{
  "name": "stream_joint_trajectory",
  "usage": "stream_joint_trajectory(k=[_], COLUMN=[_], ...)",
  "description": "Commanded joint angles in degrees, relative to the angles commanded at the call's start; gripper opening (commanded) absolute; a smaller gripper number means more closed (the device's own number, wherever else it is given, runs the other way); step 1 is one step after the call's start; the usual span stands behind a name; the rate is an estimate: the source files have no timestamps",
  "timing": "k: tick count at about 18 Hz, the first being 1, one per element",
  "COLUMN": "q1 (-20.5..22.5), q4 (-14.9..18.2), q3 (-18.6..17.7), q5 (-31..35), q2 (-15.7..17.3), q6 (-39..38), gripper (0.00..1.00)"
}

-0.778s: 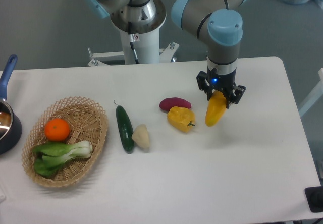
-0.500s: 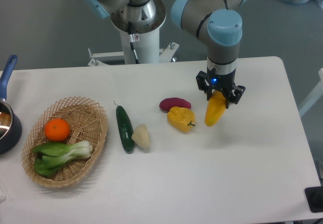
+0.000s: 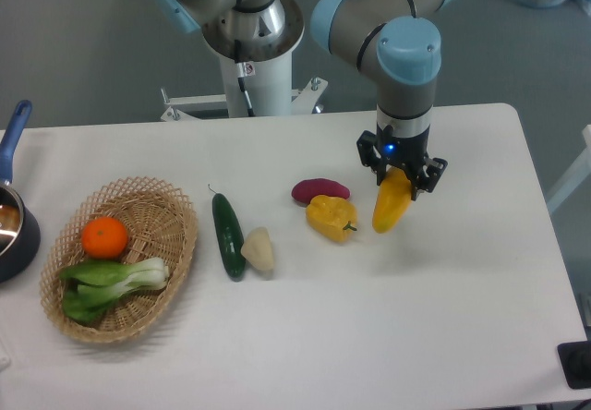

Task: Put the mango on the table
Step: 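Hold the yellow mango in the gripper above the table, then carry the held mango toward the purple sweet potato and lower it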

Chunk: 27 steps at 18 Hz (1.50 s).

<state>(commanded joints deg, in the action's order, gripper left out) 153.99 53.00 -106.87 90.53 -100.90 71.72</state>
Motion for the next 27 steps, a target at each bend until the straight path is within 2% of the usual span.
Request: stream_joint_trajectory(k=[7,11,12,18,20,23,27], q1=[0.2,-0.3,-0.3,-0.2,-0.1,-2.6,-7.9], q4=[-0.2,-0.6,-0.5,-0.3,0.0,-0.3,-0.6], q3=[-0.4,-4.2,-4.9,-17.3,-18.8,-20.9,-21.1], q5=[-0.8,-0.4,-0.6,-0.6,-0.7,-1.0,-0.4], q2=[-1.5,-1.5,-1.0,10.0,12.8,14.3,11.4], q6=[0.4,1.0,1.7,14.6,14.5,12.2,6.1], gripper=[0.3,0.26,0.26,0.28,0.28,0.29,0.31])
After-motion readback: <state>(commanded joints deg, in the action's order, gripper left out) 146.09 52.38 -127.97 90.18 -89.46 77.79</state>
